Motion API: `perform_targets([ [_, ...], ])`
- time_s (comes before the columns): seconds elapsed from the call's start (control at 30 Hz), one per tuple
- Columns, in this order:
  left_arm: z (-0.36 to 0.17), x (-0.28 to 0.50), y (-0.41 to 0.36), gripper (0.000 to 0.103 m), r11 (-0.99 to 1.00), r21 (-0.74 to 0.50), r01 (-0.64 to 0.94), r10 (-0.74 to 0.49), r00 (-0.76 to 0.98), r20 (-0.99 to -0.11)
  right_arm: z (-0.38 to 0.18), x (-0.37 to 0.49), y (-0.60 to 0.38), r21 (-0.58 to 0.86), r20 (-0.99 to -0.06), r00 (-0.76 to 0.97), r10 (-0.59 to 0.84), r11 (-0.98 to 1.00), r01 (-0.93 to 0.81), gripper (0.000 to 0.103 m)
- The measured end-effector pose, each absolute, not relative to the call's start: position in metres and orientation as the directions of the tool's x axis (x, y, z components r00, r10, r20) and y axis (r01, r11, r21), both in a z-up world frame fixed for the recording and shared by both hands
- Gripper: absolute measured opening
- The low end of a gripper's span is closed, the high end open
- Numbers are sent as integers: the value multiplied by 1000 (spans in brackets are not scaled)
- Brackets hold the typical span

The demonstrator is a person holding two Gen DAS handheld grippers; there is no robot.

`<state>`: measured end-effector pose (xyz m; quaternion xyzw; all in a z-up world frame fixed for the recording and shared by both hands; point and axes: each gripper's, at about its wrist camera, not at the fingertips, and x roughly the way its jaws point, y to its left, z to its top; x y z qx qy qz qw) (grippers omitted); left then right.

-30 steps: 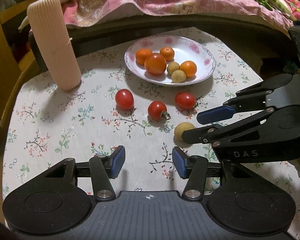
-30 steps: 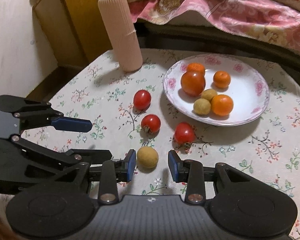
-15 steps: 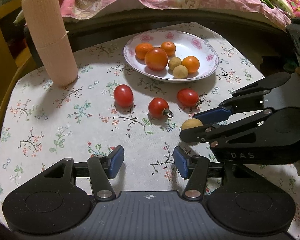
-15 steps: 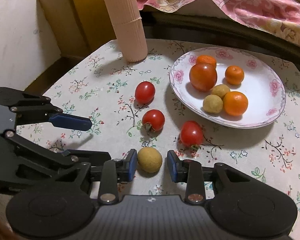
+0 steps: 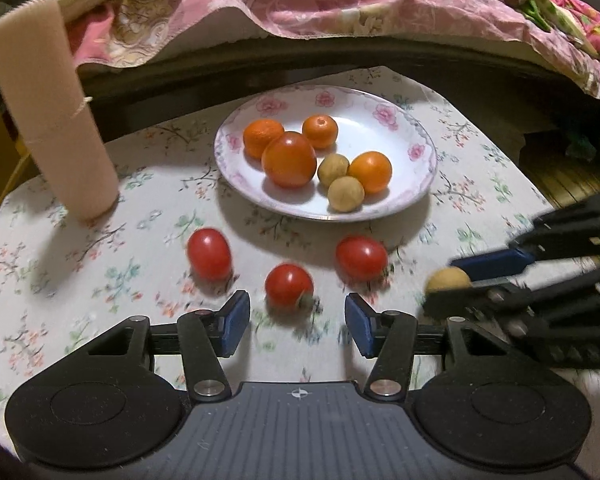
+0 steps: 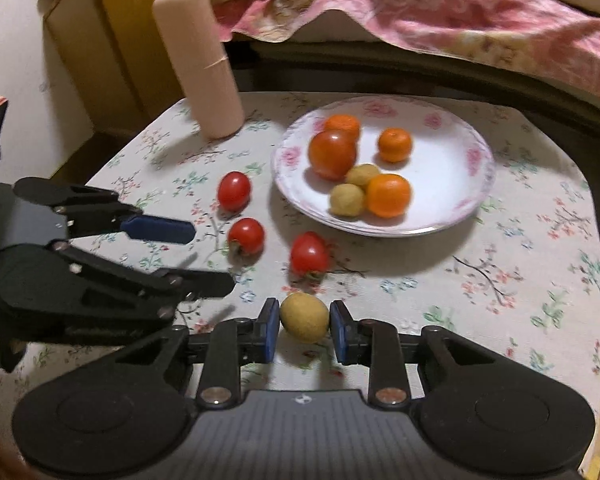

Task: Organize fruits
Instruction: 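Grasp a cherry tomato with the left tool while the right holds the yellow fruit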

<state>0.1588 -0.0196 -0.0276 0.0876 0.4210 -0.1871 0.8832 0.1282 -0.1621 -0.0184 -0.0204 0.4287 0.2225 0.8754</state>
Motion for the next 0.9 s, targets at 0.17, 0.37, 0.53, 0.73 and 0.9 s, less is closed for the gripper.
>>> perform_targets([
  [0.17,-37,167,-27,49,924,-2,383,-244,585,-773,-20,129,-174,166,-765,531,364,909,-383,30],
  [0.37,-35,160,-27,36,929,2,371,-233,588,-774,-24,126,-180,173,-771,524,362,911,-375,30],
  [0.53,-32,135,-22,36,921,21,389,-221,567,-793,-23,118,-180,164,-769,527,362,908,-385,30],
  [0.73,-24,89,-7,36,919,11,395,-220,535,-816,-20,96,-173,145,-765,527,370,896,-420,30],
  [0.9,-25,63,-3,36,915,-7,403,-232,513,-827,-27,71,-163,120,-778,512,364,886,-447,30],
])
